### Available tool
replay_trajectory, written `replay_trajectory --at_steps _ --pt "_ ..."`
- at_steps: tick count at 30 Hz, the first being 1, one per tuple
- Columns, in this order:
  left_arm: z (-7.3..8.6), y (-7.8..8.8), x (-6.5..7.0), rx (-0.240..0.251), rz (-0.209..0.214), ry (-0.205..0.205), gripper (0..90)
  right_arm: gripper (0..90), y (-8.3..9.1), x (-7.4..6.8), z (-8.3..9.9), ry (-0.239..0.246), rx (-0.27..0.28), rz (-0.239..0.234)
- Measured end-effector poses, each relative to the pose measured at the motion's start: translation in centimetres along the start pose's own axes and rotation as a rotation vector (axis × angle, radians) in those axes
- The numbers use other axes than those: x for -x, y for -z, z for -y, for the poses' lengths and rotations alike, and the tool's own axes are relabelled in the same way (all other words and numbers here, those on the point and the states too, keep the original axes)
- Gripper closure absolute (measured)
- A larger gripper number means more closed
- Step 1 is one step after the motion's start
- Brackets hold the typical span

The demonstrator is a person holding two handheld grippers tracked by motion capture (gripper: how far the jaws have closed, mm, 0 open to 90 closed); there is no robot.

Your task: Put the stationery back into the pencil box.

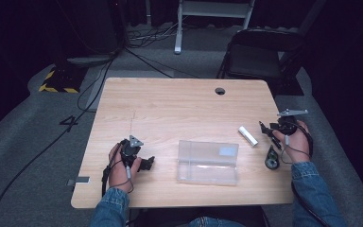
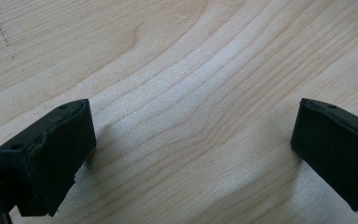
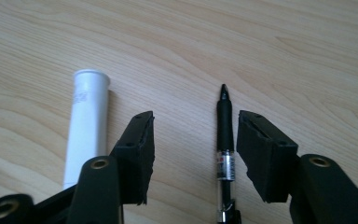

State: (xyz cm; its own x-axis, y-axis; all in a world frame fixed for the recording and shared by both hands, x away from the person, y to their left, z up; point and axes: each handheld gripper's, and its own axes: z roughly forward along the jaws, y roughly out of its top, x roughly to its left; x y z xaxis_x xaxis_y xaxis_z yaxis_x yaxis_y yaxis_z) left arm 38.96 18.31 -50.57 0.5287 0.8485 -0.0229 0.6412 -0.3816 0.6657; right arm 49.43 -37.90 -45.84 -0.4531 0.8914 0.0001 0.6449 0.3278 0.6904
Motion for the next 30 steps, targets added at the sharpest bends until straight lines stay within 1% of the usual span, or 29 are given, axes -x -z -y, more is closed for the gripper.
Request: replay_trajectory --at_steps 2,5,9,12,14,15,17,18,19,22,30 --pt "0.0 0.0 0.0 0.0 0.0 -0.001 0.2 49.4 -0.4 0.5 0.0 -0.009 -0.001 -0.002" --pt "0.0 0.0 0.0 0.0 0.0 0.001 0.2 52.4 -1.0 1.0 -0.1 -0.006 -0.001 0.004" --pt "0.0 0.0 0.0 0.0 0.0 0.0 0.2 58.7 -1.9 1.5 0.0 -0.013 -0.013 0.005" --pt "0.0 0.0 0.0 0.0 0.0 0.0 0.2 60.8 -2.4 1.6 0.0 -0.007 -0.026 0.005" --pt "0.0 0.0 0.0 0.0 0.0 0.0 0.2 65.0 -2.9 1.5 0.0 0.003 -0.046 -0.003" --pt "0.0 0.0 0.0 0.0 0.0 0.0 0.2 66.5 -3.1 1.5 0.0 0.007 -0.057 0.001" --pt "0.0 0.0 0.0 -0.001 0.0 -0.001 0.2 69.1 -3.6 1.3 -0.1 0.004 -0.078 0.001" --pt "0.0 0.0 0.0 -0.001 0.0 -0.001 0.2 69.1 -3.6 1.3 -0.1 0.004 -0.078 0.001" --pt "0.0 0.0 0.0 0.0 -0.001 0.001 0.2 70.0 -3.7 1.2 -0.1 0.005 -0.065 0.0" --pt "0.0 0.0 0.0 0.0 -0.001 0.001 0.2 79.8 -3.7 1.2 -0.1 -0.004 -0.074 -0.008" --pt "0.0 0.0 0.0 0.0 -0.001 0.001 0.2 81.0 -3.6 1.2 -0.1 0.004 -0.074 -0.012"
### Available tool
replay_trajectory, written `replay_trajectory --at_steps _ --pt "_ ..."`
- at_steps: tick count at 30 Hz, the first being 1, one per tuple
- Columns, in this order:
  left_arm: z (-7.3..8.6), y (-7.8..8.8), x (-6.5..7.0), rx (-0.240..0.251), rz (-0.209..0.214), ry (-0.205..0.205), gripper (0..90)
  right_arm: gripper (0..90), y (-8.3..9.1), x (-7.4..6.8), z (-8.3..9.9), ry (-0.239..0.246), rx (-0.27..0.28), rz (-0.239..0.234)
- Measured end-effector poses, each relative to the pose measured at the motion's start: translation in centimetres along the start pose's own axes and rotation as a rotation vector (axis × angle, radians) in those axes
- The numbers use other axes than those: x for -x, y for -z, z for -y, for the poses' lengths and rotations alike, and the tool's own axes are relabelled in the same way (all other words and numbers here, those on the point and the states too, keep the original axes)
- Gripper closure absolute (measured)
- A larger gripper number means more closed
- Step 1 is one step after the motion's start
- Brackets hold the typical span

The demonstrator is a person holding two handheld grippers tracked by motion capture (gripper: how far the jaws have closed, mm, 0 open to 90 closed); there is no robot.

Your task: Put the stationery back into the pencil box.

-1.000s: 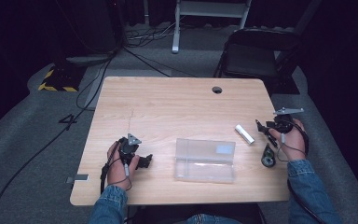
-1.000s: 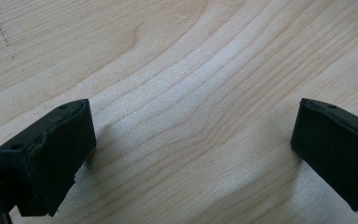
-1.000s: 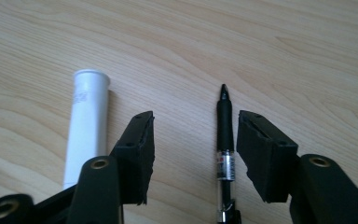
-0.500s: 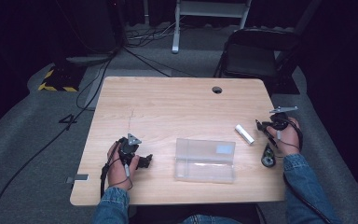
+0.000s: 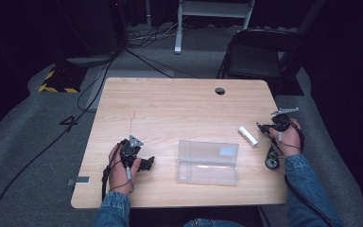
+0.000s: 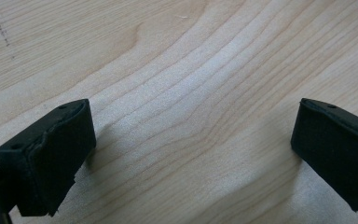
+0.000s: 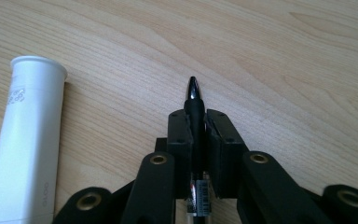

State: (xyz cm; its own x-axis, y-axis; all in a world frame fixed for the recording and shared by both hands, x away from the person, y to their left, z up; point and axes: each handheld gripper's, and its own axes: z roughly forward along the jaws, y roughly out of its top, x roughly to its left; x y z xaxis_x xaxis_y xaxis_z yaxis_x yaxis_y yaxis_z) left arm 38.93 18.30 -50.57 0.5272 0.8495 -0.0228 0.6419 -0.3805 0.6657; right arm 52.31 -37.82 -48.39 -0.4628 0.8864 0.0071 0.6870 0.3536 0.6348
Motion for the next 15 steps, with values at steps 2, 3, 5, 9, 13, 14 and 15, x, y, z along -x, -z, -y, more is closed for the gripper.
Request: replay_trajectory --at_steps 2,3,5,9,13,14,15 --pt "0.0 0.0 0.0 0.0 0.0 0.0 0.2 81.1 0.0 0.0 0.0 0.008 0.003 0.0" --pt "0.0 0.0 0.0 -0.001 0.001 0.0 0.2 81.1 0.0 0.0 0.0 0.009 0.003 -0.001" --pt "0.0 0.0 0.0 0.0 0.001 0.001 0.2 81.2 0.1 0.0 0.1 0.008 0.002 -0.002" --pt "0.0 0.0 0.0 0.0 0.001 0.0 0.2 81.3 0.6 -0.1 -0.1 -0.001 0.014 -0.014" --pt "0.0 0.0 0.0 0.0 0.0 0.0 0.2 81.3 1.0 -0.2 -0.2 -0.002 0.017 -0.021" --pt "0.0 0.0 0.0 0.0 0.001 0.001 0.2 81.3 1.0 -0.2 -0.2 -0.006 0.02 -0.025" --pt "0.0 0.0 0.0 -0.001 0.001 0.0 0.2 81.3 1.1 -0.2 -0.2 -0.008 0.018 -0.024"
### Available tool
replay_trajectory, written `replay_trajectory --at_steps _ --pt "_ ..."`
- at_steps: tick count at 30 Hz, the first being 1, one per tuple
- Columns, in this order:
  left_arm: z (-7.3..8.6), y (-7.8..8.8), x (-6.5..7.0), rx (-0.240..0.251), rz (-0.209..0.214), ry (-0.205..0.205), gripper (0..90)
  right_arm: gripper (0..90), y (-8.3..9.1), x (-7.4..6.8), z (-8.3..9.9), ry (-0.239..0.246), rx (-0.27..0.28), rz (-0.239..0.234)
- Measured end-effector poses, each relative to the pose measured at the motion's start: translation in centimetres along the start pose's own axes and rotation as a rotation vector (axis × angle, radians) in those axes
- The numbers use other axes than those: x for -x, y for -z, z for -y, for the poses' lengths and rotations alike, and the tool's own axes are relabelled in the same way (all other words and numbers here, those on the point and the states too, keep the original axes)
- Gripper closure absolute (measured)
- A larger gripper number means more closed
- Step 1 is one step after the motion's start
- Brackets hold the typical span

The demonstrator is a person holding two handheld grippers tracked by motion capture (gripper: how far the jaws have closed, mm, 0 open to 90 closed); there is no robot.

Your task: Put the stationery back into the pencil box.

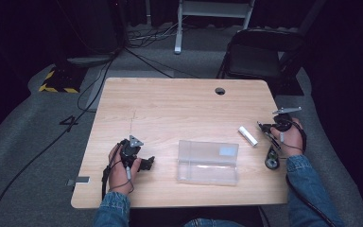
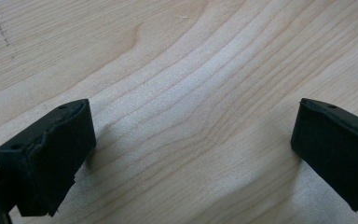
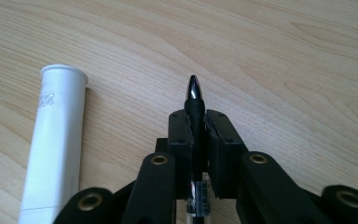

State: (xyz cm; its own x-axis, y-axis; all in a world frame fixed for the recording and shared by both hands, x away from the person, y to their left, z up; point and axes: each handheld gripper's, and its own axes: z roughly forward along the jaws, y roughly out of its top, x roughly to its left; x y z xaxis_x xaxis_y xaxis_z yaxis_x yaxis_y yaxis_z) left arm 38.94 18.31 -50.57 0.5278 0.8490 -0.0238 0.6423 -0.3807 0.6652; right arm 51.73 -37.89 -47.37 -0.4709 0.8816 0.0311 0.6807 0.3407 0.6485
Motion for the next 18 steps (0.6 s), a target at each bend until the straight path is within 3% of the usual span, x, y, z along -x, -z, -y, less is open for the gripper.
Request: replay_trajectory --at_steps 8,18 --pt "0.0 0.0 -0.1 0.0 0.003 -0.006 0.1 81.3 1.6 -0.2 -0.5 -0.004 0.047 0.003" --pt "0.0 0.0 -0.1 0.0 0.004 -0.005 0.1 81.3 4.7 -1.4 -1.7 0.011 0.132 -0.03"
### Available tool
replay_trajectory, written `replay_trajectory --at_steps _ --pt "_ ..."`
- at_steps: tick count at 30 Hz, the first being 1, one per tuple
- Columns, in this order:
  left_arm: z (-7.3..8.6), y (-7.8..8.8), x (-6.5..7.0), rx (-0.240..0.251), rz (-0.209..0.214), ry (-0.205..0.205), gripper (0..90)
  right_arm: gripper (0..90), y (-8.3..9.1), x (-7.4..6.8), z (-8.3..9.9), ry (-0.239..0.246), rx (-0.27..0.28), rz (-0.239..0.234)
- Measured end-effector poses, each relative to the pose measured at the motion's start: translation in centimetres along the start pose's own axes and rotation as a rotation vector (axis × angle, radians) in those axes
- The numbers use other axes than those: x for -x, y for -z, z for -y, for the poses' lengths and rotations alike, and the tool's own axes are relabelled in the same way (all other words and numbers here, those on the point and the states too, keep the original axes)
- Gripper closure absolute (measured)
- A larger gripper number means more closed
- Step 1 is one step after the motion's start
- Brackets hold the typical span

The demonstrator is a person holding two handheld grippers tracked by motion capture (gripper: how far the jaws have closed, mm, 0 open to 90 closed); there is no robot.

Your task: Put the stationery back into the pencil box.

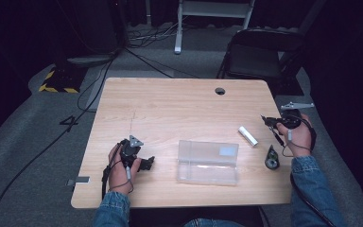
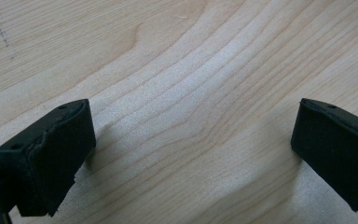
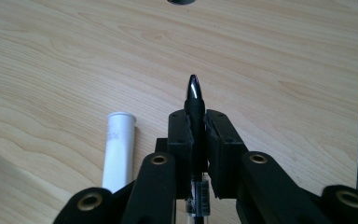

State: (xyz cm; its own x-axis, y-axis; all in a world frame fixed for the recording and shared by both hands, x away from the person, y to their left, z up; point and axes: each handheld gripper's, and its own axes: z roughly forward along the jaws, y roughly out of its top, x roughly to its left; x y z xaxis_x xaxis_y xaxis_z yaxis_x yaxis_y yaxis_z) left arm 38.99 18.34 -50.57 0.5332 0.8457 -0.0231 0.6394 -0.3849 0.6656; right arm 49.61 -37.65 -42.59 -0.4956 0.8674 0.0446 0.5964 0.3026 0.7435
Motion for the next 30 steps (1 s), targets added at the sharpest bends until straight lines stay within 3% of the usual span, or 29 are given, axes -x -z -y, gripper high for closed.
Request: replay_trajectory --at_steps 17,30 --pt "0.0 0.0 0.0 -0.001 -0.003 -0.003 0.2 81.3 3.6 -2.4 -1.8 0.042 0.107 -0.058" --pt "0.0 0.0 0.0 -0.001 -0.002 0.0 0.2 81.2 4.8 -4.8 -2.8 0.086 0.119 -0.114"
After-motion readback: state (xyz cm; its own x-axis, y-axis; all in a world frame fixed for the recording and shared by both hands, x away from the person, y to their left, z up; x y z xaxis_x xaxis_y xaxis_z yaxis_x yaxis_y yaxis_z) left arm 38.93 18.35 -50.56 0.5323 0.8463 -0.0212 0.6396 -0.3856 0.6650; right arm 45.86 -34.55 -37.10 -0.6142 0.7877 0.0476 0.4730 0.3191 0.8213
